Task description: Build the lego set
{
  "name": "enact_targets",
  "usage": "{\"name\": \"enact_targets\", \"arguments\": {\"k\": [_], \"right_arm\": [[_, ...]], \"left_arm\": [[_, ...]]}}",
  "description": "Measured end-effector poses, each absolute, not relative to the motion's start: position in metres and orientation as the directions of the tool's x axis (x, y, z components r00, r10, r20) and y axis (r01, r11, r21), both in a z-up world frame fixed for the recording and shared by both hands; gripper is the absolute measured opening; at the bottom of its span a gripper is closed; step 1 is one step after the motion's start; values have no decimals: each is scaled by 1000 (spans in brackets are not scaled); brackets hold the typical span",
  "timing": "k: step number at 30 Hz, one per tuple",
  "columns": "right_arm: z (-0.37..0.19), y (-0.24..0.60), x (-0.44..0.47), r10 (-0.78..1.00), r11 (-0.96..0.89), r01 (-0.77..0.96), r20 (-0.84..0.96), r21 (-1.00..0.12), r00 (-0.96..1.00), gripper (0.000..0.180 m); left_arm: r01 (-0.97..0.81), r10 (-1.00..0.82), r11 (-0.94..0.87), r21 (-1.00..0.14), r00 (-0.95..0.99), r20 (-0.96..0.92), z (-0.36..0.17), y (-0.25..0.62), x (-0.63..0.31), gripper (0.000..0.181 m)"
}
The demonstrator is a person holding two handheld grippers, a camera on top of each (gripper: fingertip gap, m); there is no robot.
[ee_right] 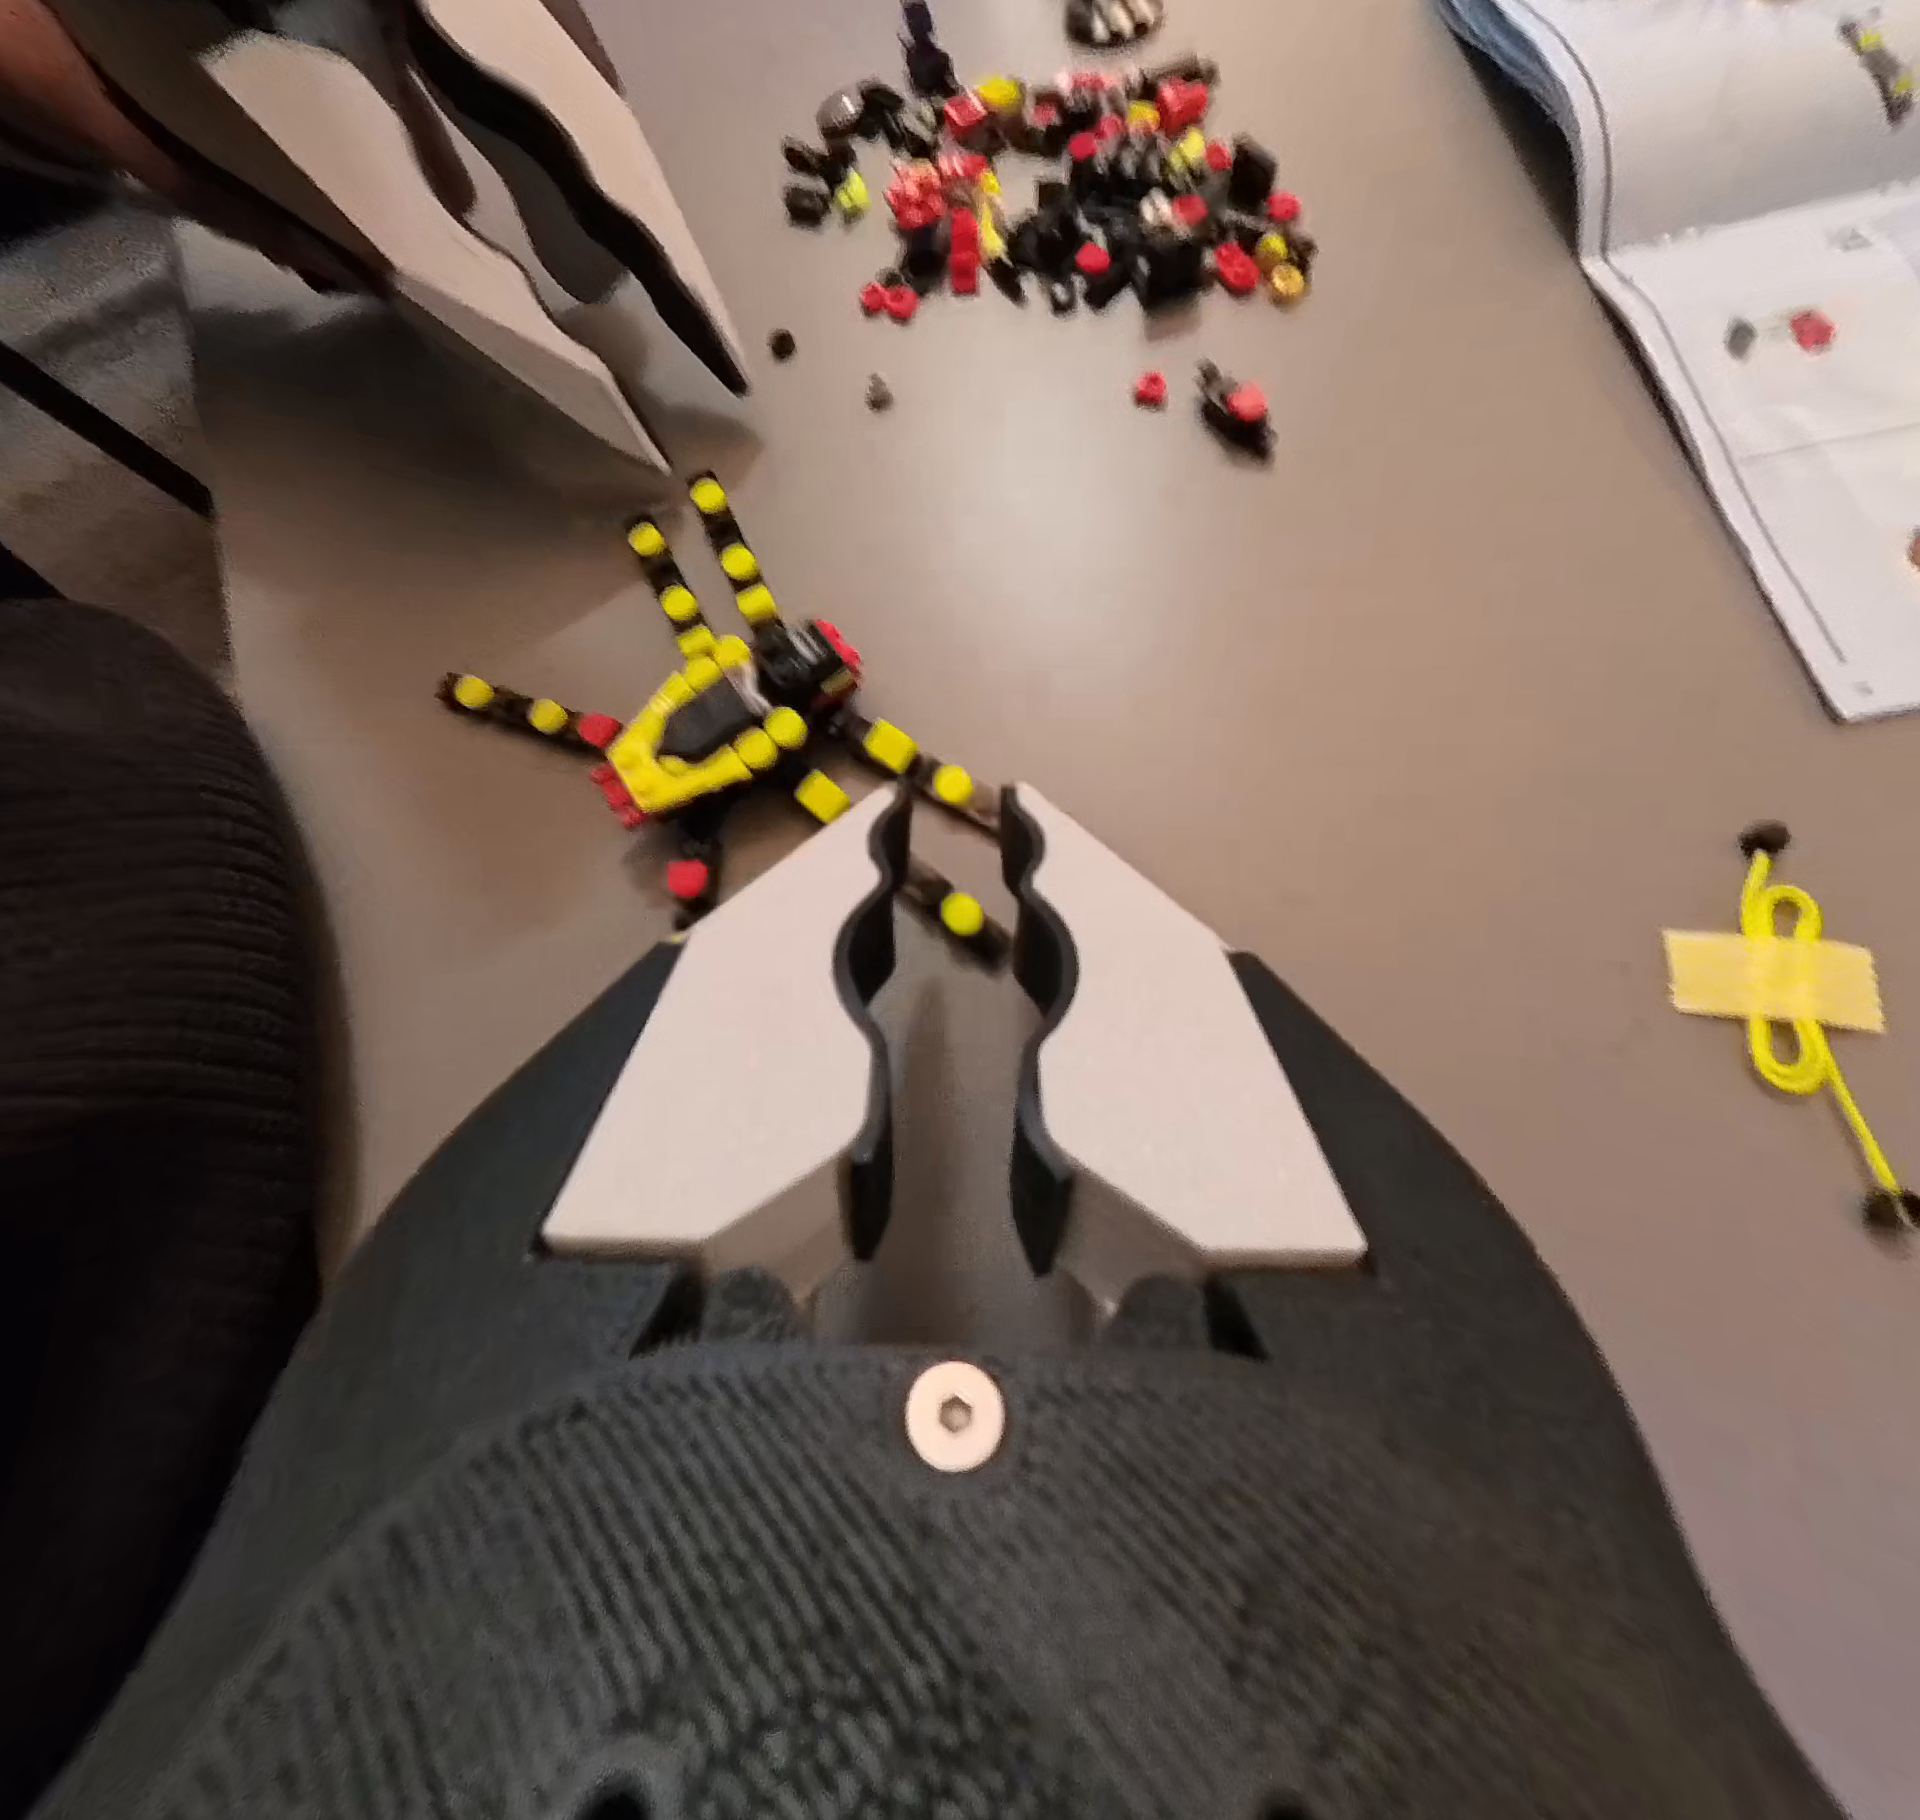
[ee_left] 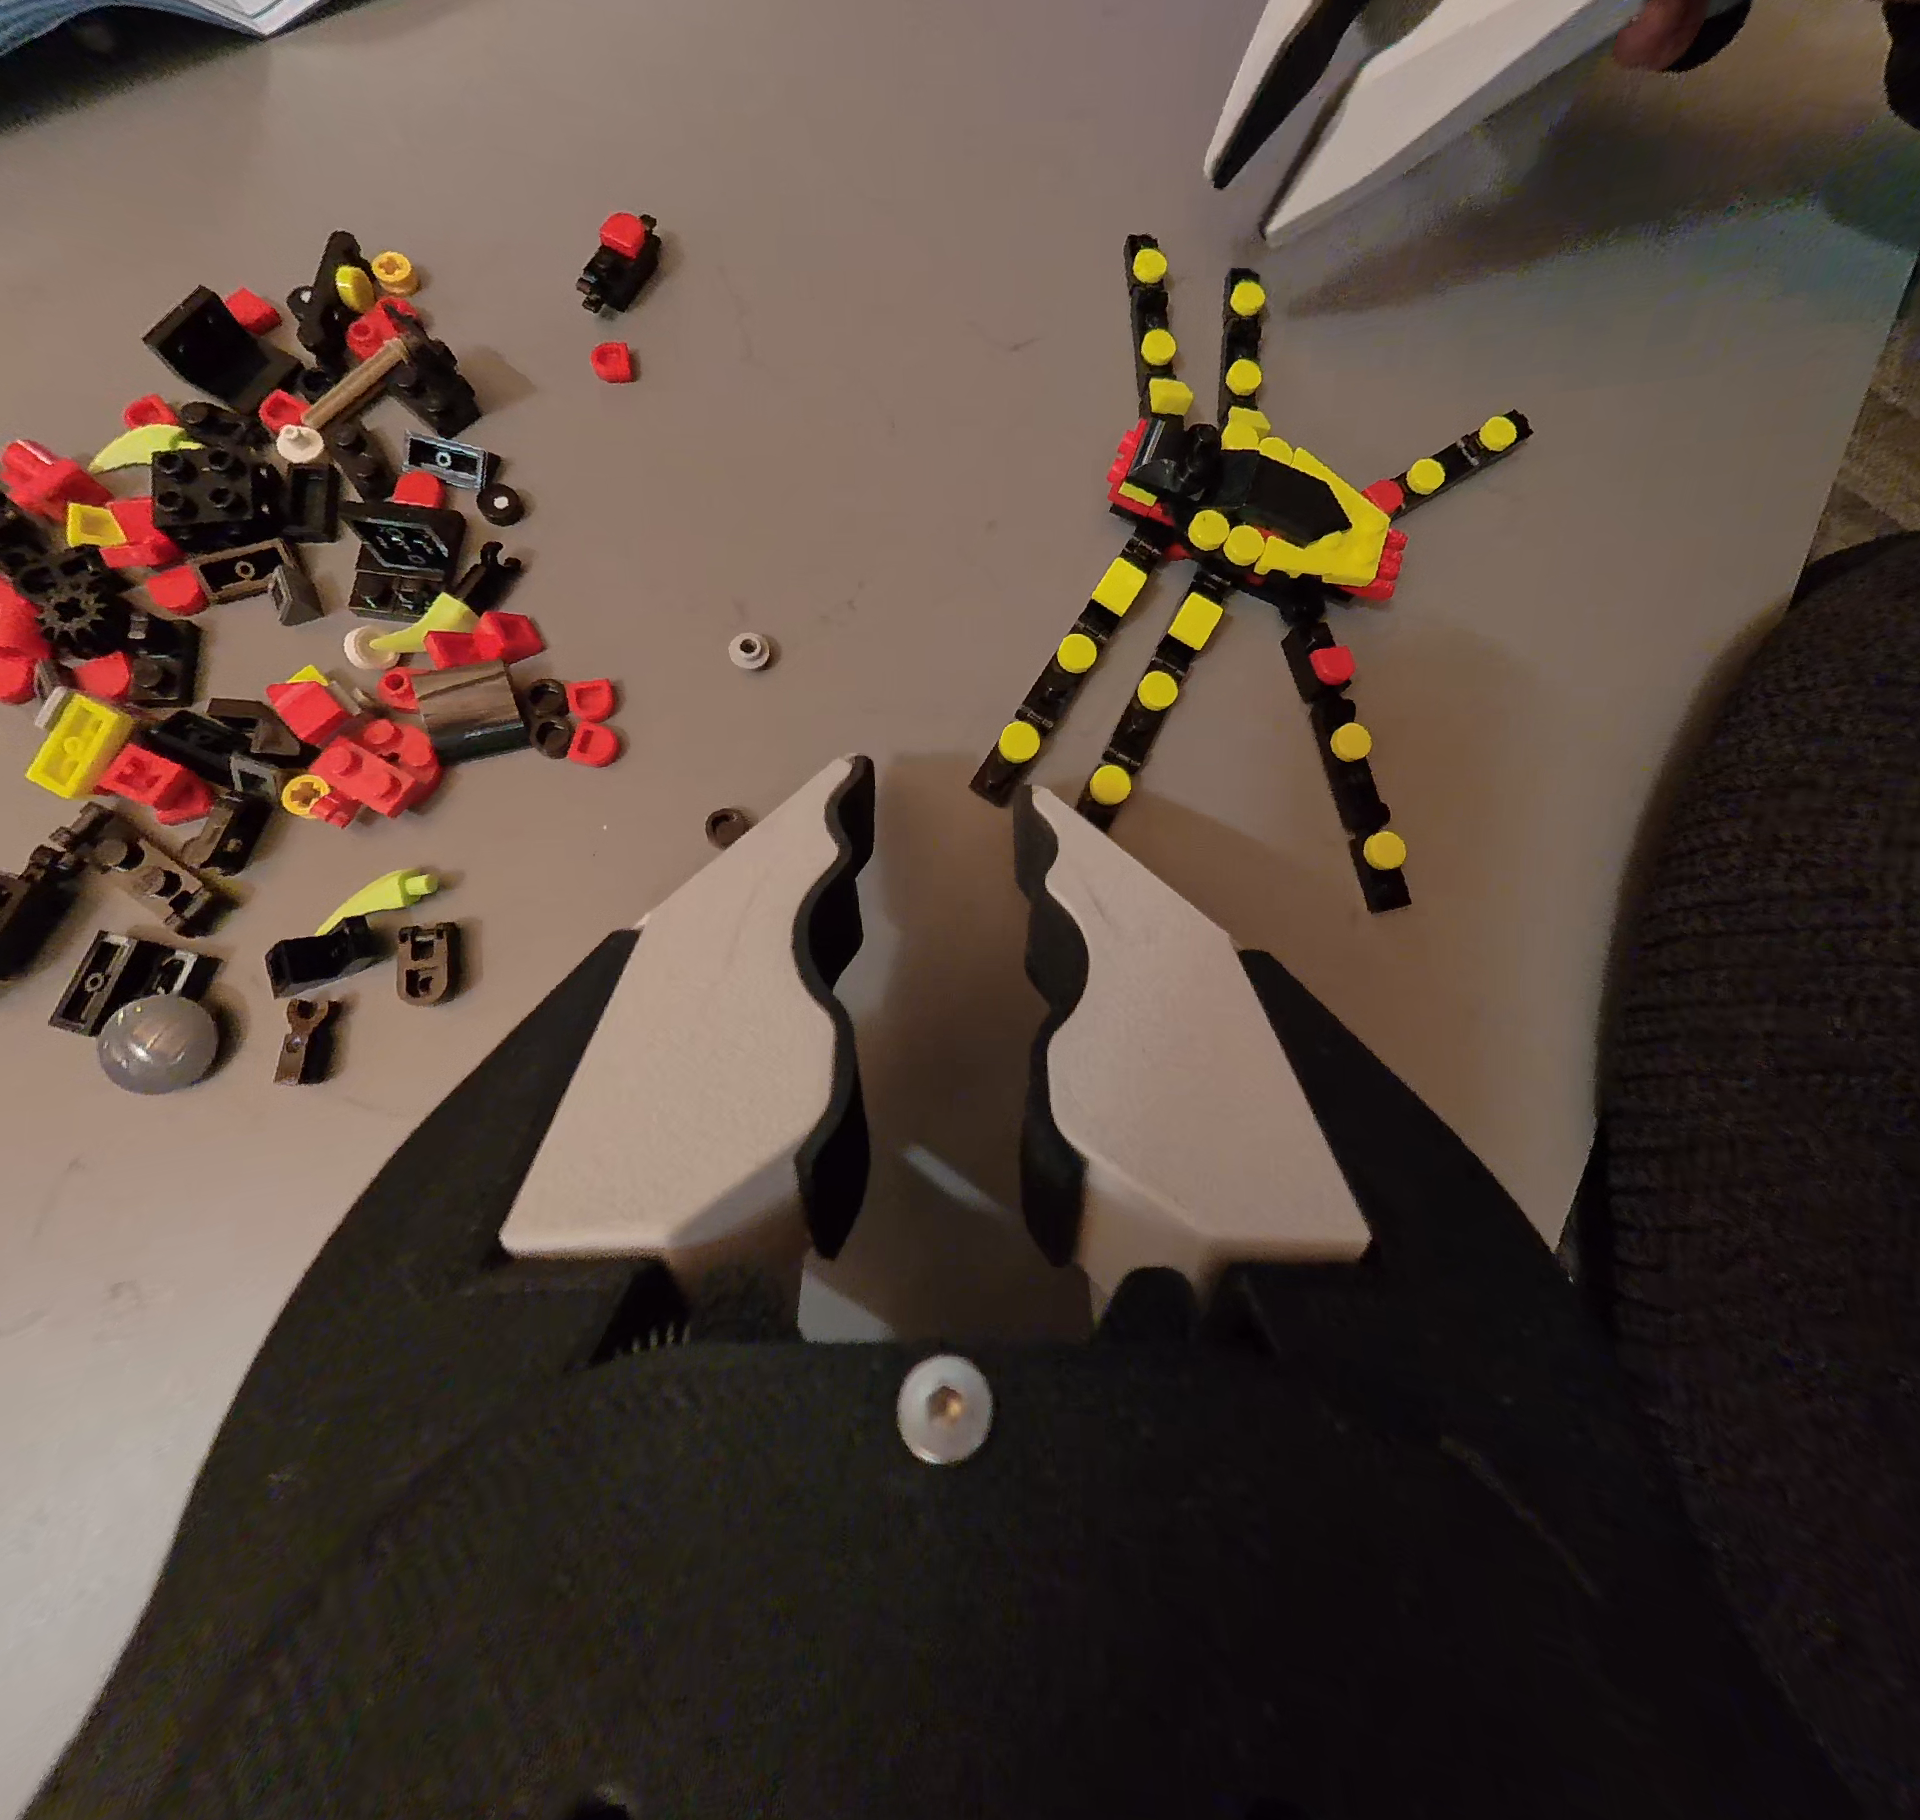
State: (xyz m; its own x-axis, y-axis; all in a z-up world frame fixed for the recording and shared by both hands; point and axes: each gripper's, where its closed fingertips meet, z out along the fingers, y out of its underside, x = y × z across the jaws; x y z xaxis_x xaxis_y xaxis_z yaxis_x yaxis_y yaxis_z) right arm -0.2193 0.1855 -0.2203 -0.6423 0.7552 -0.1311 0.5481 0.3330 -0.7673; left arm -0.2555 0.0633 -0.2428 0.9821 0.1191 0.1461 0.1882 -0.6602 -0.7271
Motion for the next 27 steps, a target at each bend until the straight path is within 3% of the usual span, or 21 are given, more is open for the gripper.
{"name": "enact_targets", "arguments": {"k": [4,9,13,18,27], "right_arm": [[-204,150,-217,726,305,516,-155,-801,-670,29],[-222,129,-205,725,422,535,-82,-732,-684,27],[-229,122,-203,749,413,573,-94,-708,-656,40],[-231,126,-206,757,420,564,-68,-711,-650,30],[-231,126,-206,768,387,596,-112,-704,-631,42]], "left_arm": [[178,106,-669,-721,984,145,-245,66,-252,24],[159,90,-691,-705,987,135,-250,67,-248,24],[155,80,-693,-704,987,138,-251,68,-246,24],[153,38,-698,-700,983,177,-250,68,-235,23],[115,-24,-703,-702,982,185,-250,72,-222,23]]}}
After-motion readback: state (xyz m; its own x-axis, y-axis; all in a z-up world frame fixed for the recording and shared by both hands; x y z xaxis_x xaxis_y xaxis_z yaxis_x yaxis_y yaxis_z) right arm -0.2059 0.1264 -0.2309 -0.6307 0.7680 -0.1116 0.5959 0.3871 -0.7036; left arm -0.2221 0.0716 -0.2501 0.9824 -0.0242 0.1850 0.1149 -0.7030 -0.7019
